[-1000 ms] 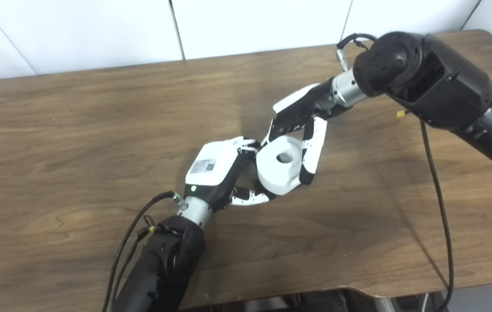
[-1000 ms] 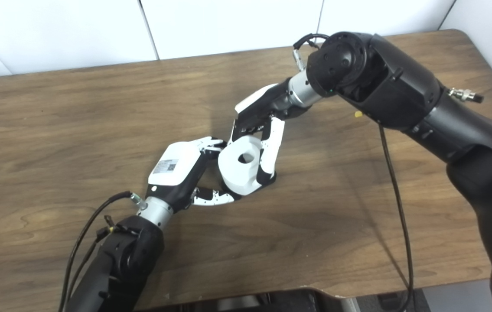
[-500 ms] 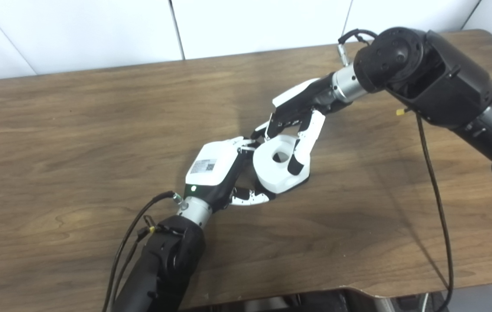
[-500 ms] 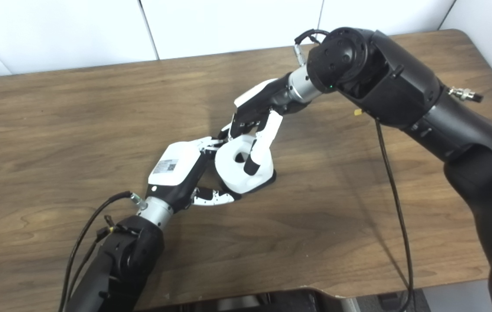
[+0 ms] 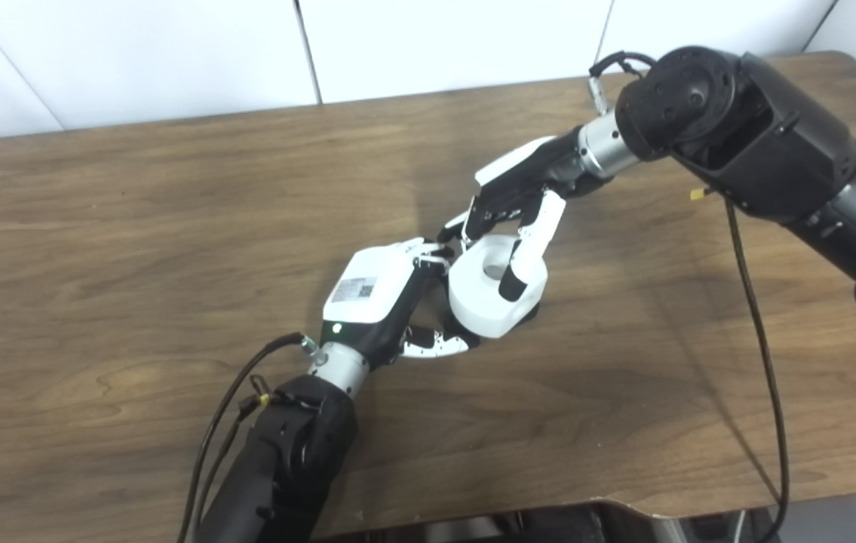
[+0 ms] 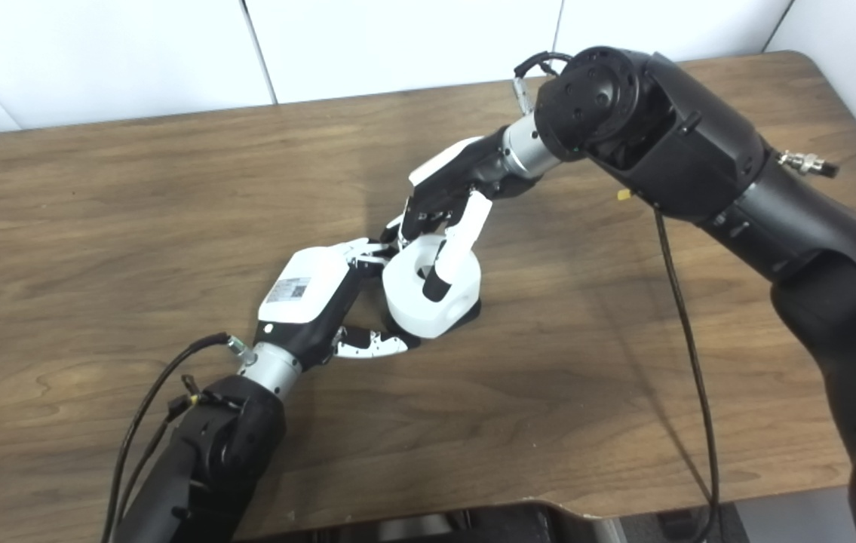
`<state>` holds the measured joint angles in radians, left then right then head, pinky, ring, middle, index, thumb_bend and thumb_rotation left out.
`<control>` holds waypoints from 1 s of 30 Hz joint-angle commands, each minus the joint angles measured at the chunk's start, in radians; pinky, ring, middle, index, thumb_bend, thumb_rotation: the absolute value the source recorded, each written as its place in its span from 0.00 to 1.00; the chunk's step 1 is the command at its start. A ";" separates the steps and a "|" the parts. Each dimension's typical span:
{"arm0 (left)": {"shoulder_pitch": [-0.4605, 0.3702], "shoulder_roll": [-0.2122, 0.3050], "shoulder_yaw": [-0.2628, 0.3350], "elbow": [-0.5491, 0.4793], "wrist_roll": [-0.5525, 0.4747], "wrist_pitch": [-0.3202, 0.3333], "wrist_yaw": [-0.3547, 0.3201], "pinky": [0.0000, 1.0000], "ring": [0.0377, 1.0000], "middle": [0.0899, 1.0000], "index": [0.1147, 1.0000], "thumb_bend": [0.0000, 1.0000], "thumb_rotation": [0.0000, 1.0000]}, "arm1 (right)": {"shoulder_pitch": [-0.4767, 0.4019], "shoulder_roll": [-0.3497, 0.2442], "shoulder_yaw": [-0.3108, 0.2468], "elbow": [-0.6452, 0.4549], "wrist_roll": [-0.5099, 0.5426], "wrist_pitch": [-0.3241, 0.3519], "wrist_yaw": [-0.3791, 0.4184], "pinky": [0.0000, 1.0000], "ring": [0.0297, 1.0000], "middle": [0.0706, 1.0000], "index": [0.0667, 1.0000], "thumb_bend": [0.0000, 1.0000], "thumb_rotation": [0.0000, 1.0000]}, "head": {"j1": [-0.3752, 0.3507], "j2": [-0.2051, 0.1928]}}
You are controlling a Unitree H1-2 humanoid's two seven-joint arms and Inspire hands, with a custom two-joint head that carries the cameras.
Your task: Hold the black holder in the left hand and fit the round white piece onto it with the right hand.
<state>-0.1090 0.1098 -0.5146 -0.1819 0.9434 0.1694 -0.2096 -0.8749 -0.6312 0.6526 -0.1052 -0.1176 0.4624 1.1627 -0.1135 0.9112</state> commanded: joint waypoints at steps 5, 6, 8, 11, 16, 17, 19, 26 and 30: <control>0.003 0.003 -0.002 0.019 0.003 0.016 -0.027 0.86 0.89 0.82 0.42 0.51 0.05 | -0.040 -0.009 -0.023 -0.019 0.014 0.008 0.085 1.00 1.00 1.00 0.63 1.00 0.63 | -0.001 0.001; 0.003 0.002 -0.002 0.019 0.002 0.015 -0.026 0.86 0.88 0.81 0.42 0.51 0.05 | -0.038 -0.009 -0.025 -0.017 0.014 0.008 0.084 1.00 1.00 1.00 0.63 1.00 0.64 | -0.001 0.001; 0.003 0.002 -0.002 0.019 0.003 0.015 -0.025 0.85 0.88 0.81 0.42 0.51 0.05 | -0.035 -0.008 -0.030 -0.015 0.013 0.008 0.082 1.00 1.00 1.00 0.63 1.00 0.64 | -0.001 0.001; 0.002 0.002 -0.003 0.022 0.005 0.014 -0.024 0.85 0.88 0.81 0.42 0.51 0.05 | -0.031 -0.007 -0.035 -0.016 0.010 0.008 0.076 1.00 1.00 1.00 0.64 1.00 0.64 | -0.001 0.001; 0.001 0.001 -0.004 0.022 0.007 0.017 -0.027 0.85 0.88 0.82 0.42 0.51 0.05 | -0.022 -0.003 -0.048 -0.020 -0.012 0.008 0.072 1.00 1.00 1.00 0.65 1.00 0.64 | 0.003 0.001; 0.001 0.001 -0.004 0.021 0.006 0.017 -0.027 0.85 0.88 0.81 0.42 0.51 0.05 | -0.019 -0.001 -0.053 -0.023 -0.018 0.008 0.066 1.00 1.00 1.00 0.66 1.00 0.64 | 0.003 0.001; 0.001 0.001 -0.003 0.023 0.004 0.015 -0.026 0.85 0.88 0.81 0.42 0.51 0.05 | -0.013 0.005 -0.064 -0.024 -0.021 0.008 0.058 1.00 1.00 1.00 0.66 1.00 0.66 | 0.003 0.001; 0.000 0.002 -0.004 0.019 0.007 0.022 -0.036 0.85 0.89 0.82 0.42 0.51 0.05 | 0.003 0.026 -0.110 -0.017 -0.038 0.007 0.050 1.00 1.00 1.00 0.68 1.00 0.65 | 0.003 0.001; 0.002 0.001 -0.004 0.022 0.005 0.016 -0.027 0.85 0.88 0.81 0.42 0.51 0.05 | 0.009 0.031 -0.123 -0.016 -0.048 0.007 0.046 1.00 1.00 1.00 0.68 1.00 0.65 | 0.008 0.002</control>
<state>-0.1100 0.1093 -0.5147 -0.1819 0.9438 0.1699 -0.2097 -0.8321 -0.5963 0.5591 -0.1062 -0.1579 0.4623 1.1617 -0.1043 0.9127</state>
